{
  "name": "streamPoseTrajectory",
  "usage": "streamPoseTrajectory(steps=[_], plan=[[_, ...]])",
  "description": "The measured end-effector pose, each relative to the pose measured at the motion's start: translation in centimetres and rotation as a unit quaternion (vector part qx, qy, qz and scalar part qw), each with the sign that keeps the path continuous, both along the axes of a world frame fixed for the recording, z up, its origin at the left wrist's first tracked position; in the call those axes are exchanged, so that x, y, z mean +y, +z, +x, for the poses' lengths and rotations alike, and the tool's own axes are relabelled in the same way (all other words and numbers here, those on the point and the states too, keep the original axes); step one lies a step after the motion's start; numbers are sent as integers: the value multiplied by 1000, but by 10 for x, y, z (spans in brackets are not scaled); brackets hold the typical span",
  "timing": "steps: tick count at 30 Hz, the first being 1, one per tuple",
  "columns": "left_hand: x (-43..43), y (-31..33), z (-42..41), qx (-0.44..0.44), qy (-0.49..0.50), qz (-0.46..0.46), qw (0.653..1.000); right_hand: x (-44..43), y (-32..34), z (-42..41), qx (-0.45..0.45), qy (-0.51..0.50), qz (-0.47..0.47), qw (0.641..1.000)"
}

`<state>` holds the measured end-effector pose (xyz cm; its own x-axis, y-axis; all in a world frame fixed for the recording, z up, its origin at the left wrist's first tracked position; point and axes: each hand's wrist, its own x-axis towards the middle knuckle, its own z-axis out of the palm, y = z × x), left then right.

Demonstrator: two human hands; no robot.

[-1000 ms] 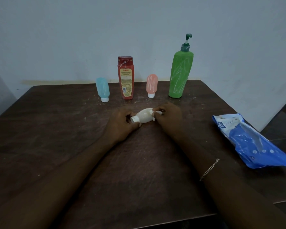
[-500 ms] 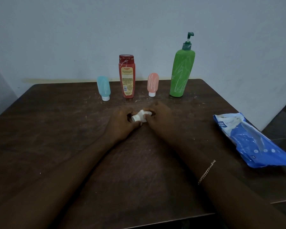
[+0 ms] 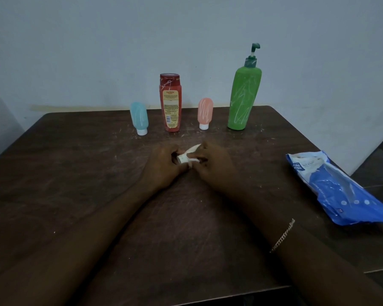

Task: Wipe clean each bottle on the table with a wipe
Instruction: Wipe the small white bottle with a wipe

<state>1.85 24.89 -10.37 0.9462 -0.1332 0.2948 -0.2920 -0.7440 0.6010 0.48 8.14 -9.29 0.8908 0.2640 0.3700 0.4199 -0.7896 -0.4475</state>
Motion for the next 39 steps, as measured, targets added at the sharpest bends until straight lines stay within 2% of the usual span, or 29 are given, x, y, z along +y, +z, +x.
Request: streamPoseTrajectory(steps=[6,13,17,20,27,33,39], plan=[[0,1,-2,-12,4,4,1000,-14,3,9,-17,-64,33,997],[-1,1,-2,-6,-3,3,1000,3,-3,-1,-22,19,25,999],[0,2,-4,-16,-1,3,1000,-19,0,5,-13,-34,57,998],[-1,3,-5,-13,1,5,1000,-13,4,12,-7,-74,45,996],[-2,4,-5,-6,0,12,1000,0,-4,5,-9,-30,30,999],[-2,5,-7,-8,-1,10,1000,-20,3,18,2,-100,34,994],[-1,4,-6,-4,-2,6,1000,0,-2,11,-6,-21,8,1000]])
